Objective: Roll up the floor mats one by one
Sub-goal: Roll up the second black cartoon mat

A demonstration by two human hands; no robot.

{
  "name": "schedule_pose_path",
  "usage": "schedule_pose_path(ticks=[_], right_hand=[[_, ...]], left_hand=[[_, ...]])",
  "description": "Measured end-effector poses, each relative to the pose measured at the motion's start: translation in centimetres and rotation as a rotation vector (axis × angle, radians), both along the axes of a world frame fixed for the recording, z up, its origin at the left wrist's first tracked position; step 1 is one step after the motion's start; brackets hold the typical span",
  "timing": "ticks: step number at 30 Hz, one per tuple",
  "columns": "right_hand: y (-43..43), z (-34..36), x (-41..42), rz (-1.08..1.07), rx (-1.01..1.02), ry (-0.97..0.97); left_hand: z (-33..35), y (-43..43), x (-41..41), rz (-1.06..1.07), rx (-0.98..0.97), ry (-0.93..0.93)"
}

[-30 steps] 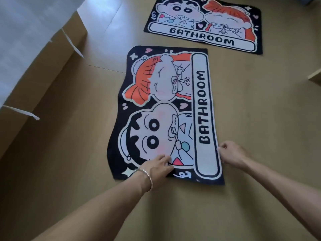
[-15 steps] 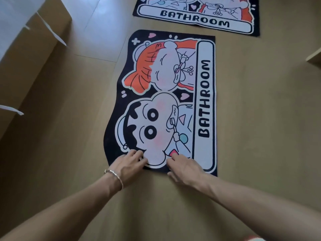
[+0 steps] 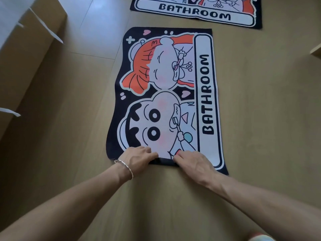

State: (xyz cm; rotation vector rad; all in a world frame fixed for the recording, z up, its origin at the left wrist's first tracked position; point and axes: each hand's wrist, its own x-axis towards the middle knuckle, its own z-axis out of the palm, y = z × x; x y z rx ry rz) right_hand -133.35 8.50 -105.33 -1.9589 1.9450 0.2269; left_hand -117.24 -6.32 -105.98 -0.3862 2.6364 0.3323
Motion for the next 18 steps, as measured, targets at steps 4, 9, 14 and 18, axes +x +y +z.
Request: schedule_pose_path(ticks=[4,9,14,18], right_hand=[[0.8,-1.4,-0.5,0.116,-0.063,0.022],[0.7,-1.8,-0.8,0.166,-0.154,0.081],[0.6,-1.4,-0.7,0.083,-0.058,-0.005],[0.6,-0.7,-0.9,-0.099,0.083,-0.162]], left_hand=[[-0.3,0.6,1.2,-0.205,-0.141,0.083],[0.4,1.7,0.7,-0.307,-0.290,0.150],[0.1,2.4,0.3,-0.271,-0.246,0.024],[0.8,2.3,-0.2,-0.126,-0.146,-0.033]])
